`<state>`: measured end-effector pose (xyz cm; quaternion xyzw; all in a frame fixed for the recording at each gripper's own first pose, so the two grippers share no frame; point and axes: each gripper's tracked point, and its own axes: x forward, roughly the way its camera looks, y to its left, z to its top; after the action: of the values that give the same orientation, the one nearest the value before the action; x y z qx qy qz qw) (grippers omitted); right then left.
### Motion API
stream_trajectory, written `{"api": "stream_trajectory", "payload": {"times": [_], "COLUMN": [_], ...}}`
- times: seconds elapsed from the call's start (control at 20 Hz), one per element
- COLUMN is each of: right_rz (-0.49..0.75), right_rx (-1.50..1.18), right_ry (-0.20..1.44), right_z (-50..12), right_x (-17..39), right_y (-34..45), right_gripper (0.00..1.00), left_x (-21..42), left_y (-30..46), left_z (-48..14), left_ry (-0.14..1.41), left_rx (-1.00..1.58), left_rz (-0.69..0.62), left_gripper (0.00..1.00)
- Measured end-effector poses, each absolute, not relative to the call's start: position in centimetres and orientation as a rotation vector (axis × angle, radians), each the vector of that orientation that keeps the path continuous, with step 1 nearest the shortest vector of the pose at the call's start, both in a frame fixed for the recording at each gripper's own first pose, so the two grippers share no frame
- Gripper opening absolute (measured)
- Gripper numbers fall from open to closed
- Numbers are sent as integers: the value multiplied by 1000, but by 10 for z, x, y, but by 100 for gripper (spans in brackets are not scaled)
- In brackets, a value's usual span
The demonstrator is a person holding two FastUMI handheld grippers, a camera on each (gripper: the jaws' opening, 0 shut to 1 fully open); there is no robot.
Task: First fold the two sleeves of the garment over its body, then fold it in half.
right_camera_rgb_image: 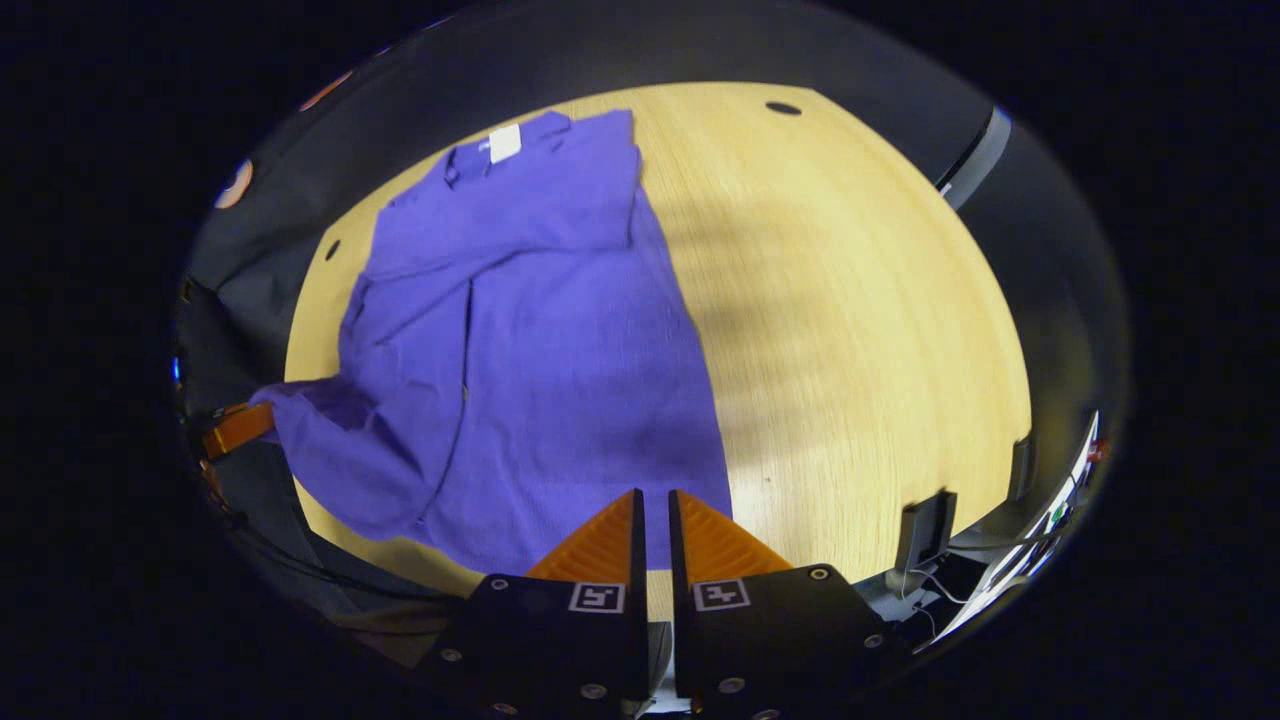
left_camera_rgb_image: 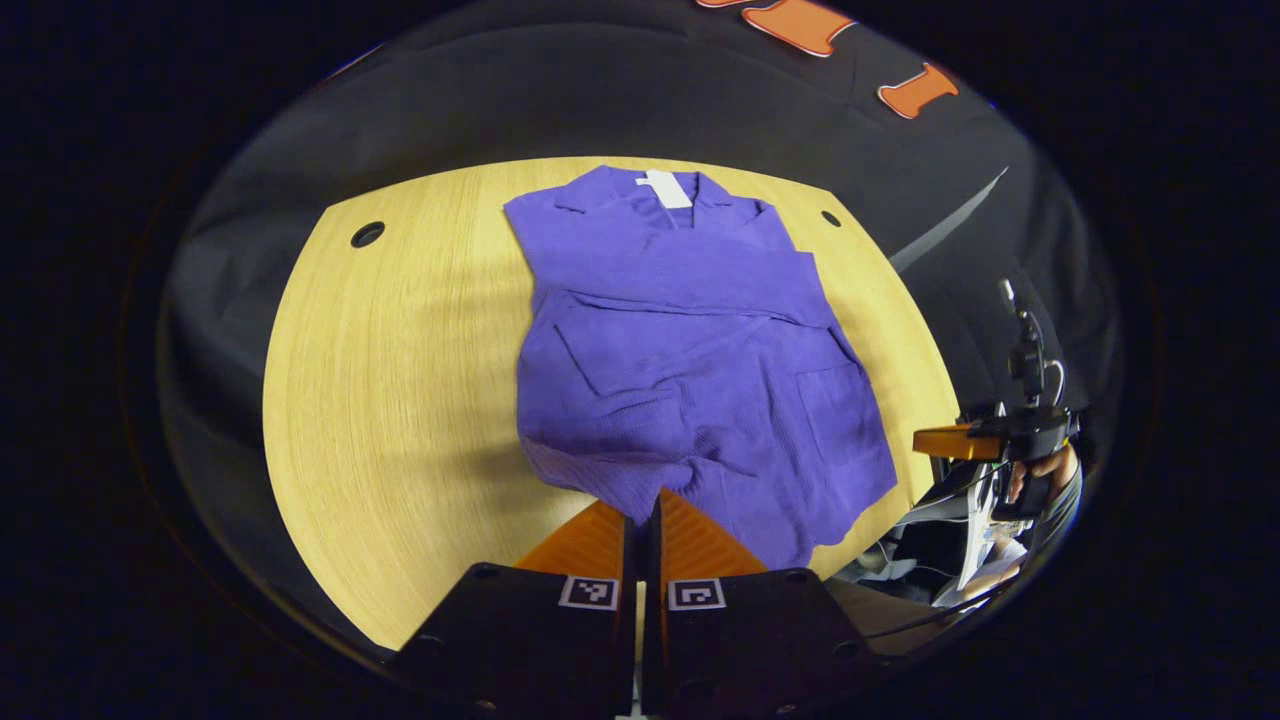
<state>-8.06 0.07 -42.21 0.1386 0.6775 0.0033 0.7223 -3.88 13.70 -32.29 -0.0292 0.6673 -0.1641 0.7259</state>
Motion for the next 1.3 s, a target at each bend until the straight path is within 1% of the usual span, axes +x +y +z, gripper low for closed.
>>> {"api": "stream_trajectory", "payload": {"times": [0.05, 0.1, 0.15, 0.2, 0.25, 0.3, 0.35, 0.4, 0.45, 0.5, 0.65, 0.7, 0.8, 0.85, 0.9, 0.95, 1.0, 1.05, 1.1, 1.15, 1.2, 1.3], "right_rz": [0, -13, -15, -6, 5, 8, 7, 6, 1, 2, -6, -7, -19, -12, -14, -13, -19, -21, -28, -4, 12, 6], "right_rx": [287, 272, 270, 285, 300, 297, 290, 286, 285, 281, 264, 246, 223, 208, 198, 212, 222, 252, 269, 282, 300, 349], "right_ry": [1507, 1504, 1513, 1528, 1543, 1555, 1562, 1573, 1581, 1592, 1635, 1623, 1648, 1647, 1652, 1646, 1635, 1623, 1626, 1628, 1614, 1579], "right_z": [-426, -431, -434, -437, -440, -443, -449, -454, -459, -463, -474, -474, -476, -476, -474, -475, -476, -476, -476, -475, -473, -464], "right_x": [-83, -83, -84, -86, -90, -93, -94, -97, -100, -103, -114, -110, -115, -115, -111, -110, -106, -104, -104, -106, -102, -93], "right_y": [-5, -11, -12, -9, -6, -6, -8, -10, -10, -9, -4, -6, -4, -3, -3, 0, 1, 3, 4, 7, 11, 9], "right_gripper": [13, 22, 25, 36, 52, 54, 67, 67, 61, 74, 77, 77, 74, 75, 68, 59, 41, 31, 0, 3, 3, 3], "left_x": [-38, -39, -40, -42, -42, -42, -41, -42, -42, -43, -46, -47, -50, -51, -51, -53, -53, -54, -54, -54, -53, -55], "left_y": [139, 138, 138, 138, 138, 139, 139, 138, 139, 140, 141, 141, 143, 143, 144, 144, 144, 143, 143, 144, 144, 146], "left_z": [-324, -324, -325, -323, -324, -324, -324, -325, -325, -326, -325, -325, -325, -326, -326, -325, -325, -325, -326, -326, -325, -326], "left_ry": [1474, 1478, 1482, 1484, 1487, 1489, 1490, 1492, 1493, 1495, 1503, 1504, 1508, 1509, 1511, 1512, 1513, 1512, 1511, 1510, 1511, 1511], "left_rx": [-59, -60, -63, -64, -63, -63, -63, -61, -60, -60, -62, -65, -69, -71, -75, -79, -82, -83, -84, -86, -87, -85], "left_rz": [-353, -349, -346, -342, -333, -328, -323, -320, -316, -313, -295, -289, -278, -274, -271, -268, -268, -270, -269, -268, -265, -268], "left_gripper": [4, 4, 4, 4, 4, 4, 4, 4, 4, 4, 4, 4, 4, 4, 4, 4, 4, 4, 4, 4, 4, 4]}}
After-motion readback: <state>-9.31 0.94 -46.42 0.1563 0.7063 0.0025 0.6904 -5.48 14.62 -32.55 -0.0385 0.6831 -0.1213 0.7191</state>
